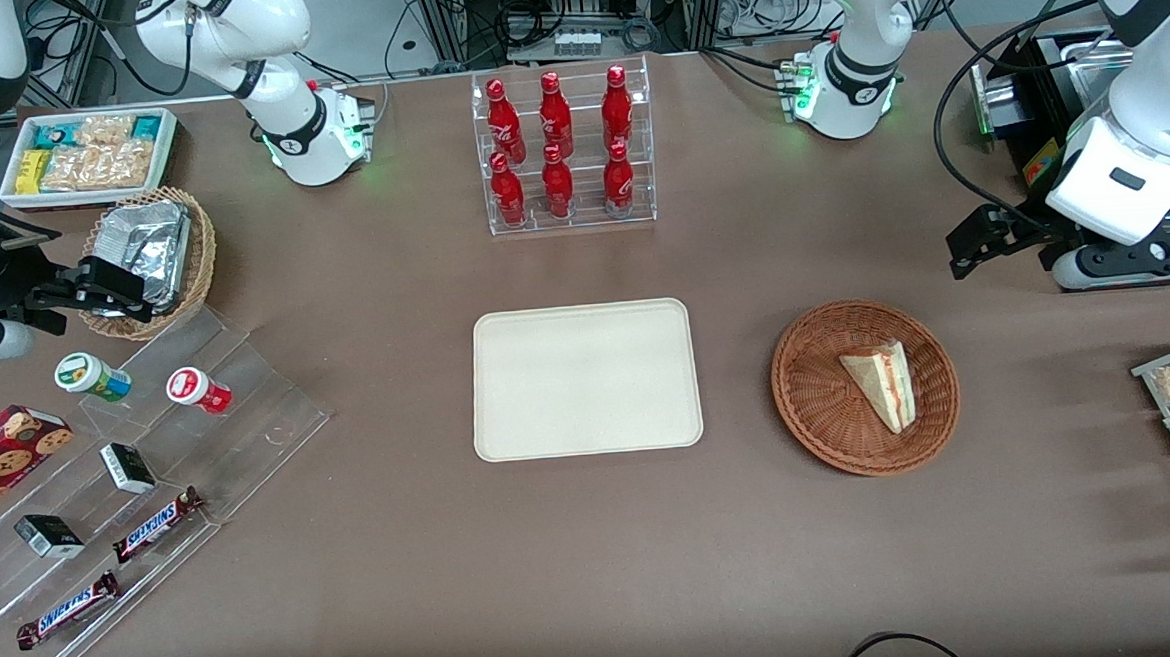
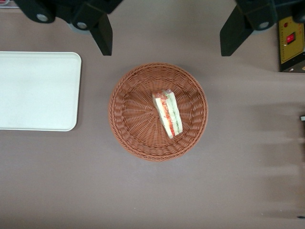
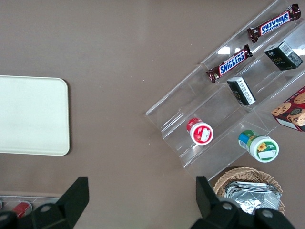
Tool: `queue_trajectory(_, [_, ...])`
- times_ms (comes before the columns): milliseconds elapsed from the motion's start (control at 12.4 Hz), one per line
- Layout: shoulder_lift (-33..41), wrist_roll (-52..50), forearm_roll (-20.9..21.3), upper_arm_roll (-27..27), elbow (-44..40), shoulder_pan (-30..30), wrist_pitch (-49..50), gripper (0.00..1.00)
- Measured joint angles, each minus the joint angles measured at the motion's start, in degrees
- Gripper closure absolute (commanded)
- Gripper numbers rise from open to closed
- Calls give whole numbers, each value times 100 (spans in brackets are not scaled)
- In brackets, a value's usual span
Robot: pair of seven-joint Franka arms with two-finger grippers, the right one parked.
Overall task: Place sandwich from basket to tray
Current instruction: 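Move the left gripper over the wicker basket holding the sandwich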
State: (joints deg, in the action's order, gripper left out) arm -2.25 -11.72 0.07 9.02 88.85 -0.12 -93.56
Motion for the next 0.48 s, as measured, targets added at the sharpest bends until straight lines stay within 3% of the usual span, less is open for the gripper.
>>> queue_trajectory(484, [-80, 0, 106, -4, 3, 1, 6, 0])
